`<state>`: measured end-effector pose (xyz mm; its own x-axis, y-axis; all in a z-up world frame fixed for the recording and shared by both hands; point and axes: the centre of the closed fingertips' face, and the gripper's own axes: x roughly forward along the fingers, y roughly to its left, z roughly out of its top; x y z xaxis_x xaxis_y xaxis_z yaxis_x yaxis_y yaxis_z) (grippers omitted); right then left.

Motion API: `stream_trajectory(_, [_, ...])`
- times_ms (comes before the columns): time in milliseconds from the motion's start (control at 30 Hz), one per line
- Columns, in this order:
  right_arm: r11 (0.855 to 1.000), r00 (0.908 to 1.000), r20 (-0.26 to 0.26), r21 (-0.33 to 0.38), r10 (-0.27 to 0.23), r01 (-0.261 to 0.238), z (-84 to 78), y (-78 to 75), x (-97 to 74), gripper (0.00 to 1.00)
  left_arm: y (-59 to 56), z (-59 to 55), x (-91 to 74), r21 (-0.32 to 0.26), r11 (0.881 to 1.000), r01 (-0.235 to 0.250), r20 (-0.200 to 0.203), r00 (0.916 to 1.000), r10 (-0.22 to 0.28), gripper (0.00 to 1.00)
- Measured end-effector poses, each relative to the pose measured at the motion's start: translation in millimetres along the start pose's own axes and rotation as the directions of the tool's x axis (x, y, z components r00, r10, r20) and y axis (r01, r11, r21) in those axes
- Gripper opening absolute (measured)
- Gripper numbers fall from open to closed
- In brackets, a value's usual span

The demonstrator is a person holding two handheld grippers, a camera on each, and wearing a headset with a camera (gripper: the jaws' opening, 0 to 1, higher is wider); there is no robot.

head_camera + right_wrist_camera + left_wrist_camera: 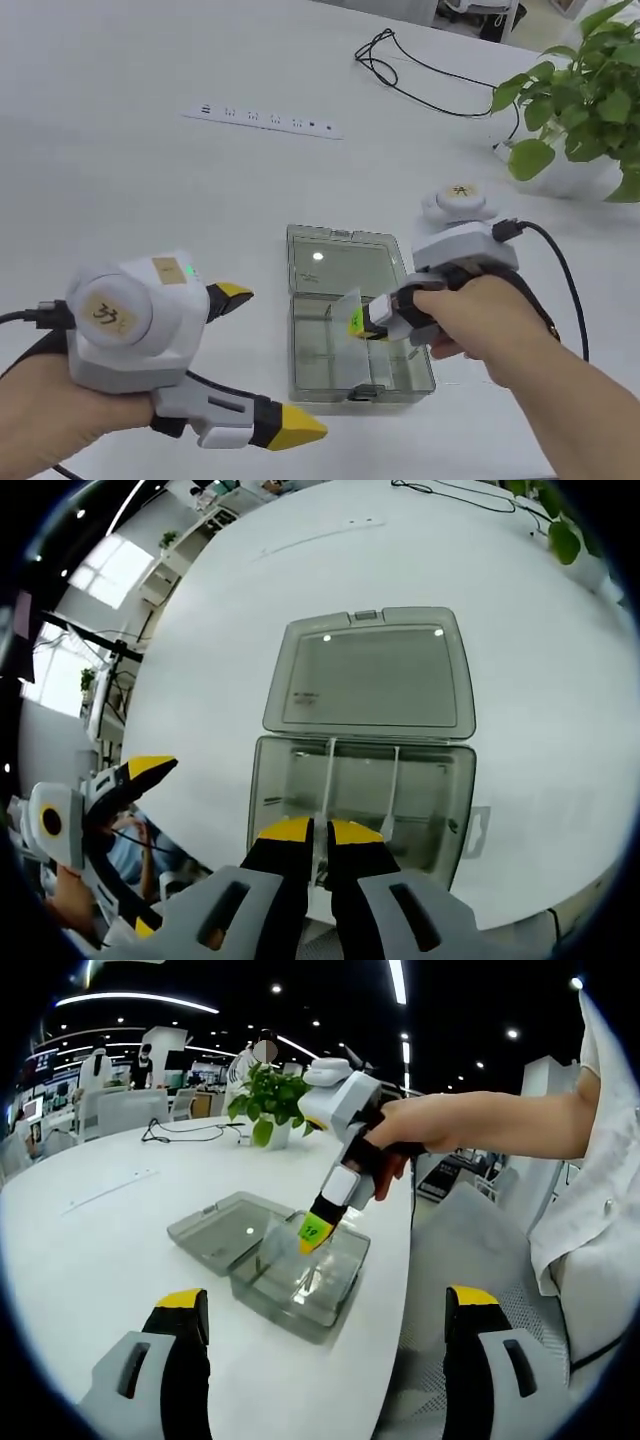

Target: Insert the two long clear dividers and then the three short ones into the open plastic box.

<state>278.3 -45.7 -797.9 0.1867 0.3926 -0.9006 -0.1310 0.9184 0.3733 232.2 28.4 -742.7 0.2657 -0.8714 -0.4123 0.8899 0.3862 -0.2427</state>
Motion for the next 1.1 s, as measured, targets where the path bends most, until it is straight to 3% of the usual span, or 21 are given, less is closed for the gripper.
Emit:
stream_trajectory(233, [0.997,0.9995,0.008,-0.064,-0.031,0.032,1.6,2.3,1.0,0.07,-0.4,-0.7,0.1,-0.002,1.000,0.001,-0.002,1.0000,-0.001,1.00])
stream_trajectory(433, [0.984,0.9968,0.010,-0.158,-0.080,0.080,1.9,4.0,2.4,0.07,-0.5,-2.0,0.3,-0.003,1.000,0.003,-0.005,1.0000,-0.003,1.00])
stream_trajectory(667, [0.971,0.9953,0.012,-0.219,-0.096,0.096,2.1,7.0,6.2,0.07,0.1,-2.0,0.5,-0.001,1.000,0.002,-0.008,1.0000,-0.002,1.00])
stream_trajectory(1100, [0.970,0.9995,0.013,-0.243,-0.027,0.030,-0.8,7.6,23.5,0.10,2.1,-2.7,0.9,-0.003,1.000,-0.001,-0.017,0.9998,0.001,1.00])
